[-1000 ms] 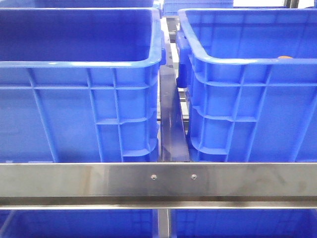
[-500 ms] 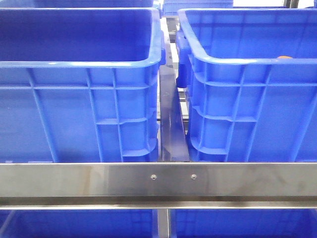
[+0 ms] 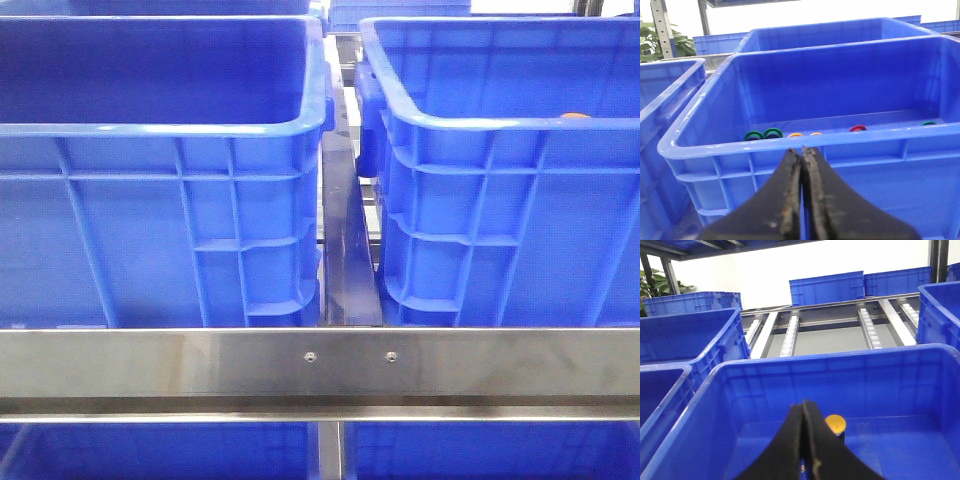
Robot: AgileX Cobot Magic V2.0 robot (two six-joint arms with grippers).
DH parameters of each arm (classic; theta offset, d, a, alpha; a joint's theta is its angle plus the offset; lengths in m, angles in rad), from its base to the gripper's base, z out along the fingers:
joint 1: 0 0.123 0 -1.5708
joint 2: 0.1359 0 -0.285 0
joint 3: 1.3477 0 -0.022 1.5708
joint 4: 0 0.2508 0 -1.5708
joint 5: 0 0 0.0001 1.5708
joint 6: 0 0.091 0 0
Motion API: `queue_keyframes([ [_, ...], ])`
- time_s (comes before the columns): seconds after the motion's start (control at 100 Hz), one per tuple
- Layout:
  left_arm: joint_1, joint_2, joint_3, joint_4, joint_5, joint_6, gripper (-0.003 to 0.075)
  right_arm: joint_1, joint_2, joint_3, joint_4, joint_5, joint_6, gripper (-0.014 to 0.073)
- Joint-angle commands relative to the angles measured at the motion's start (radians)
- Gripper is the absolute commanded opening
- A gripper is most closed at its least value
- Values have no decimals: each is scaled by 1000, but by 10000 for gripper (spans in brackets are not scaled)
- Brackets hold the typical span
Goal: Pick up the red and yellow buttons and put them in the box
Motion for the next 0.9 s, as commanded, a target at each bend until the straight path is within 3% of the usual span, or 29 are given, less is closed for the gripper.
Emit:
queue_keyframes([
  [0.0,3,-34,38,1,-83,-7,-19,-6,-4,-28,7,29,-7,-116],
  [0.22,3,-34,38,1,-83,-7,-19,-6,-4,-28,0,25,-1,-116],
  [0.32,3,-34,38,1,-83,-7,-19,-6,-4,-28,-131,38,96,-116],
  [0.41,3,-34,38,1,-83,-7,-19,-6,-4,-29,-357,39,323,-116],
  [0.74,3,-34,38,1,-83,-7,-19,-6,-5,-29,-1437,35,1374,-116],
  [0.89,3,-34,38,1,-83,-7,-19,-6,-37,-29,-1725,30,1702,-116],
])
